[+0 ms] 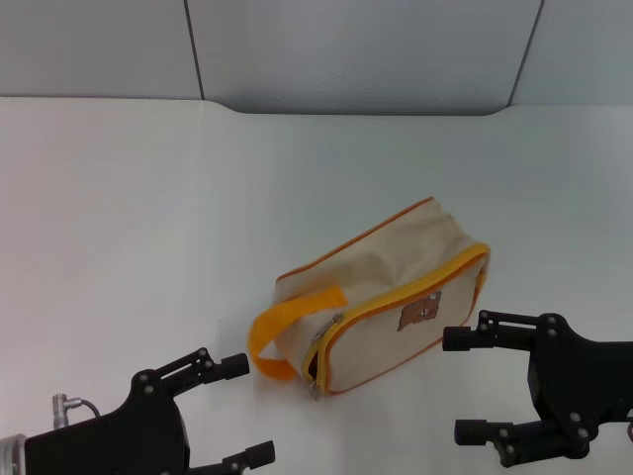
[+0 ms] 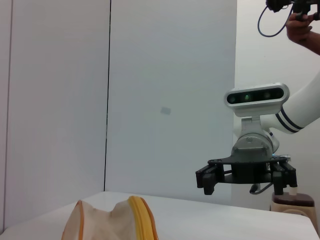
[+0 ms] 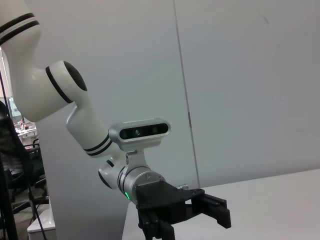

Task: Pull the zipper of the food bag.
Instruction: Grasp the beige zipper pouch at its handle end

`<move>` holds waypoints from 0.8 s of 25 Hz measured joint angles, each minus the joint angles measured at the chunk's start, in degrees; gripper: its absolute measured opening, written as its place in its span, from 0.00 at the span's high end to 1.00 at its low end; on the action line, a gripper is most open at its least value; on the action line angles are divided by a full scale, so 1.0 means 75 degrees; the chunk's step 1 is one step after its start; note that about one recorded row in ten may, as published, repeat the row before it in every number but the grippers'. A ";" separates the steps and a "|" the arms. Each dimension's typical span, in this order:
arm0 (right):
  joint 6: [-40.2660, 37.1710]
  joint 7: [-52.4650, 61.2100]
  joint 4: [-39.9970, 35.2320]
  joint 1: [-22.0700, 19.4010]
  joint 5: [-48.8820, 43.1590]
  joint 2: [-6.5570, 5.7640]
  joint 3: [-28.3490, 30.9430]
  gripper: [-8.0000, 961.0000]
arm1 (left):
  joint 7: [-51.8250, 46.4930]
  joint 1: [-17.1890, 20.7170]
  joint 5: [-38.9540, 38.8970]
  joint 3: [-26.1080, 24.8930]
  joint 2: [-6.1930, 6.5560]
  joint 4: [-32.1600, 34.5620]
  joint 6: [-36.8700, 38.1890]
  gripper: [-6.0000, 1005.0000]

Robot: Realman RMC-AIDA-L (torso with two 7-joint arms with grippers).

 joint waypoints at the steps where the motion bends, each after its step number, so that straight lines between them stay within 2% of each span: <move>1: 0.0001 -0.0003 0.0001 -0.0001 0.0000 0.0003 -0.0002 0.13 | 0.0008 -0.0014 0.0000 0.0000 -0.0009 0.0001 -0.0016 0.18; 8: 0.0001 -0.0034 -0.0027 -0.0002 0.0009 0.0061 0.0042 0.13 | 0.0292 0.0003 -0.0050 -0.0010 -0.0107 -0.0016 -0.0162 0.18; 11: 0.0002 -0.0159 0.0001 -0.0003 0.0030 0.0074 0.0124 0.13 | 0.0429 0.0177 -0.0395 -0.0021 -0.0165 -0.0287 -0.0639 0.19; 17: 0.0012 -0.0542 0.0124 -0.0015 0.0069 0.0170 0.0538 0.13 | 0.1937 0.1200 -0.1414 -0.0151 -0.0211 -0.2376 -0.2728 0.19; 20: 0.0012 -0.0543 0.0124 -0.0003 0.0069 0.0180 0.0510 0.13 | 0.2255 0.1524 -0.1630 -0.0301 -0.0219 -0.3130 -0.3435 0.19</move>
